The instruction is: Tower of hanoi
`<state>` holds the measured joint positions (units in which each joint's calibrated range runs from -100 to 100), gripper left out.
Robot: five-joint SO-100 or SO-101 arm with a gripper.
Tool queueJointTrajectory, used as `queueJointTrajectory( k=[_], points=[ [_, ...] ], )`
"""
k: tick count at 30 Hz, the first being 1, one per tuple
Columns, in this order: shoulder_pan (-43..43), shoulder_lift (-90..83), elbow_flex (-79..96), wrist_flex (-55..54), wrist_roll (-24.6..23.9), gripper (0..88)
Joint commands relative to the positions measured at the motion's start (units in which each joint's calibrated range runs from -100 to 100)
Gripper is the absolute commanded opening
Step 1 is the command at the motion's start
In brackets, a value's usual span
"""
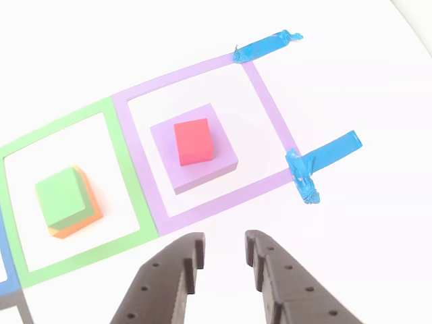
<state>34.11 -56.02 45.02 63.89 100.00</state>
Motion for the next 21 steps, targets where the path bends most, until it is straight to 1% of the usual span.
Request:
queueJointTrajectory(
  k=[1, 5, 9, 16, 21],
  points=[
    [2.99, -0.55, 9.80, -16.03, 0.00, 13.2],
    [4.24, 1.15, 16.89, -25.83, 0.00, 21.6],
    [3.09, 5.03, 22.71, -38.06, 0.00, 25.1],
    [2.32, 18.19, 27.43, -59.84, 0.00, 27.7],
    [2.80, 25.70, 27.89, -68.18, 0.00, 27.3]
  ],
)
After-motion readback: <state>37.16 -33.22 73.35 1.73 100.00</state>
